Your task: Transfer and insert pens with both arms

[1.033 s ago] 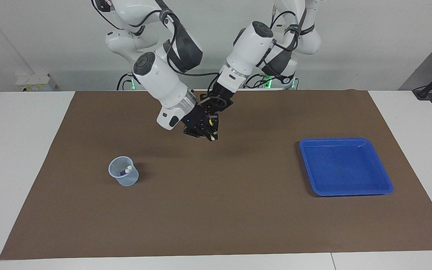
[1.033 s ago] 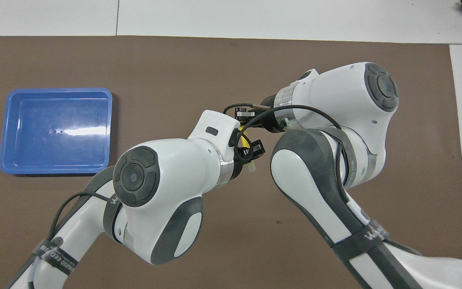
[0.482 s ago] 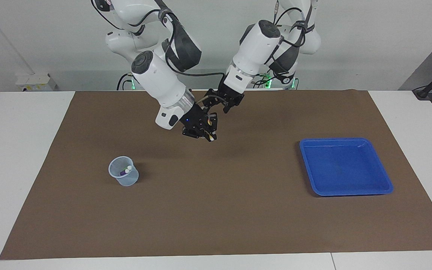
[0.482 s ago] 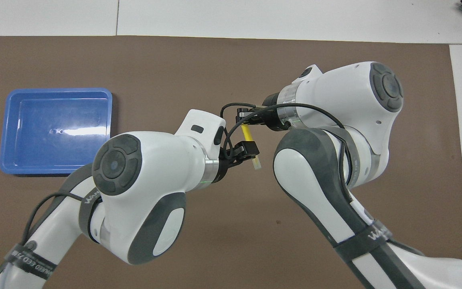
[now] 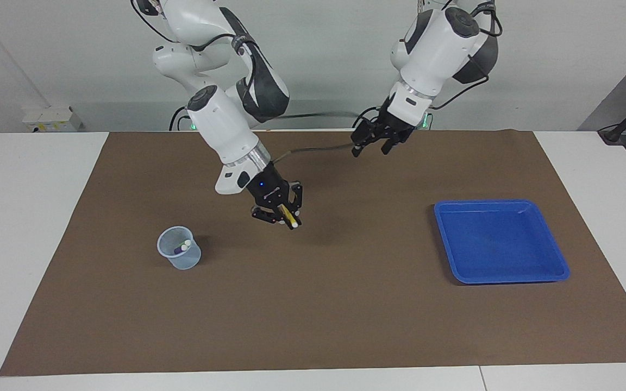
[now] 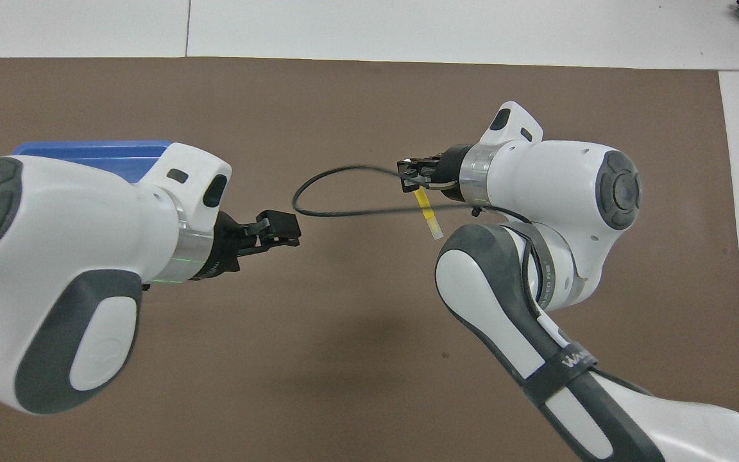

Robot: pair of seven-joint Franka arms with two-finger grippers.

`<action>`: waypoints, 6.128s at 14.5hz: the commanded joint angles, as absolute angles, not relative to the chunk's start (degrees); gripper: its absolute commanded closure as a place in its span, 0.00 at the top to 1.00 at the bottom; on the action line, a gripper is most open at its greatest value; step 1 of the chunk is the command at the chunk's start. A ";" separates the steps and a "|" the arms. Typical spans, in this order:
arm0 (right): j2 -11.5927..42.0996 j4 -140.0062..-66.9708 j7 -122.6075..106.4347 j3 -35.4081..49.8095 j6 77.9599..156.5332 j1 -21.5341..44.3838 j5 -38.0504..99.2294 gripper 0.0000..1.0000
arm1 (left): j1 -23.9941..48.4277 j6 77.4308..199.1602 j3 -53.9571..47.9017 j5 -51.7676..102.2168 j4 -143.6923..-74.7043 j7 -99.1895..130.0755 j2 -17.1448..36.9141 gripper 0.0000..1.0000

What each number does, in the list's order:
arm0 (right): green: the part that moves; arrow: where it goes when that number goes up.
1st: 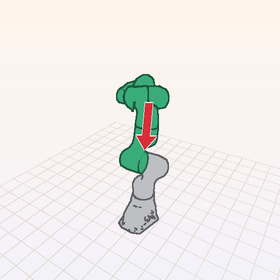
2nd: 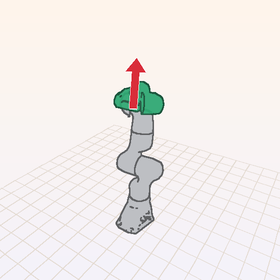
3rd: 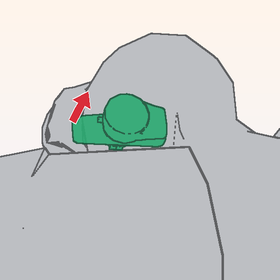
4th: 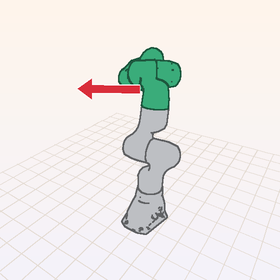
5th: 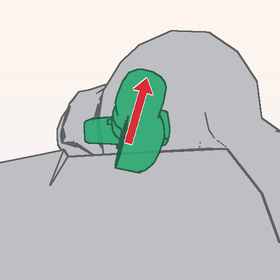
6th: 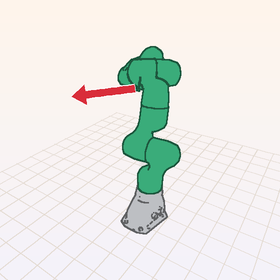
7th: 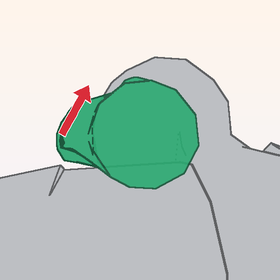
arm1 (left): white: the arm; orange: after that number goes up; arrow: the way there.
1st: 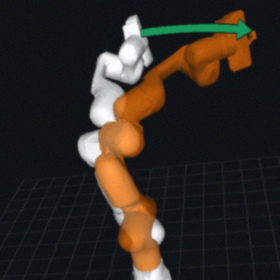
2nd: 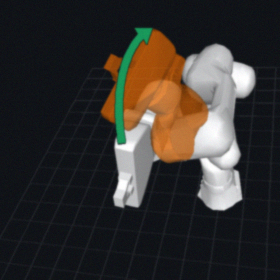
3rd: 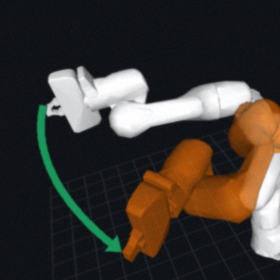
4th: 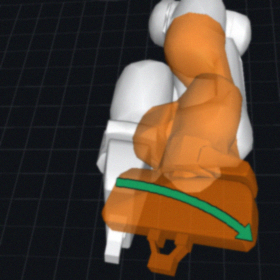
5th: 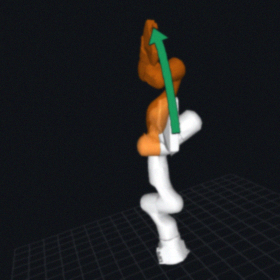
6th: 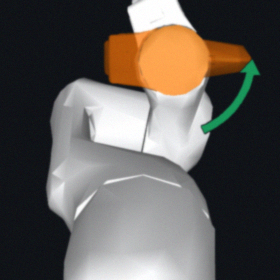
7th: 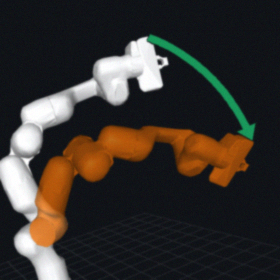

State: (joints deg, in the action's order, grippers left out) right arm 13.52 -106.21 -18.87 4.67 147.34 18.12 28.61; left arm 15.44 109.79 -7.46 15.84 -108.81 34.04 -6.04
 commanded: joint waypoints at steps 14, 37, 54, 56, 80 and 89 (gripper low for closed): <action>9.23 -114.25 -91.38 5.36 148.71 -3.87 70.79 0.00 | -3.87 88.08 -7.74 -1.31 -93.80 14.50 -3.35 1.00; 11.16 -118.48 -113.91 5.27 145.90 -6.50 95.01 0.00 | 1.05 85.96 -2.46 0.09 -86.13 8.26 2.20 1.00; 5.19 -121.03 -100.21 5.19 155.38 -0.36 93.17 1.00 | 1.06 85.25 -1.85 1.23 -85.61 8.17 2.64 1.00; 5.18 -120.33 -98.36 5.10 155.31 -0.87 88.45 1.00 | 1.23 85.95 -1.85 1.32 -85.78 8.26 2.46 1.00; 0.88 -88.98 2.28 5.54 93.74 -2.02 -4.40 1.00 | 1.23 85.34 -1.76 1.32 -85.78 8.26 2.55 1.00; 0.53 -85.17 2.02 4.22 85.08 -3.34 -2.55 1.00 | 1.23 85.34 -1.76 1.32 -85.69 8.26 2.55 1.00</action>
